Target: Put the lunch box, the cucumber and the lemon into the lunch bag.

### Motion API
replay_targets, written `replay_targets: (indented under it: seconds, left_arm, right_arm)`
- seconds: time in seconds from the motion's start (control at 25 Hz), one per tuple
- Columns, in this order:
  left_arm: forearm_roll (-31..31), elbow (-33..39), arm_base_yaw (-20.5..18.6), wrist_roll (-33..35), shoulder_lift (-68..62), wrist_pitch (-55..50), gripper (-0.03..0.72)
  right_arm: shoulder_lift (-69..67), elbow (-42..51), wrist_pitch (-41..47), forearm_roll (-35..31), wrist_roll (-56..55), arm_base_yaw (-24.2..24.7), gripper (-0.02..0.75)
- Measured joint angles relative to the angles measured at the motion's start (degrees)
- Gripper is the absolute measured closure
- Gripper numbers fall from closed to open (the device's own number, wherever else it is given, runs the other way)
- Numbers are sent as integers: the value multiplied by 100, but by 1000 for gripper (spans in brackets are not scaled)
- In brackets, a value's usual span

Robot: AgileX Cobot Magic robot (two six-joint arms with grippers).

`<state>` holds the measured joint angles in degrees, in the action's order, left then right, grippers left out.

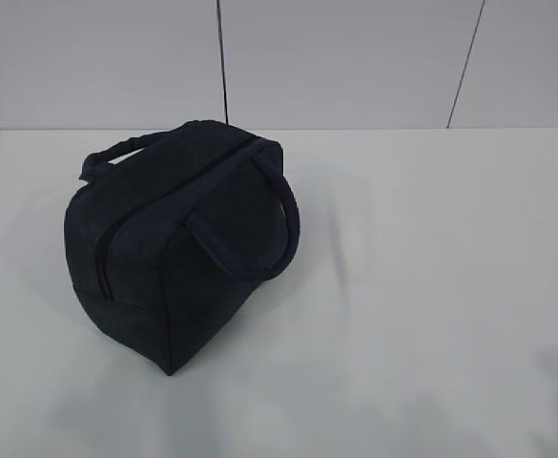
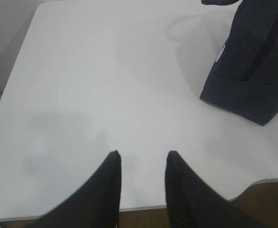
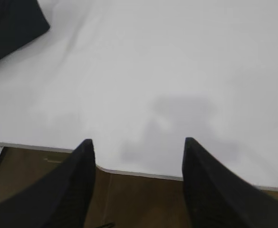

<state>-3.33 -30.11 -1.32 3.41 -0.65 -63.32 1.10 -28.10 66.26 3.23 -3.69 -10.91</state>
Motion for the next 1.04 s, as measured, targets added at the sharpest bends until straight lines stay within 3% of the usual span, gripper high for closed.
replay_targets:
  seconds: [0.16,1.04]
  left_arm:
    - [-10,0,0,0,0,0,463]
    - [-10,0,0,-4,0,0,463]
  right_arm:
    - [0,0,-9,0,0,340,302]
    - [0,0,-9,-9,0,349,302]
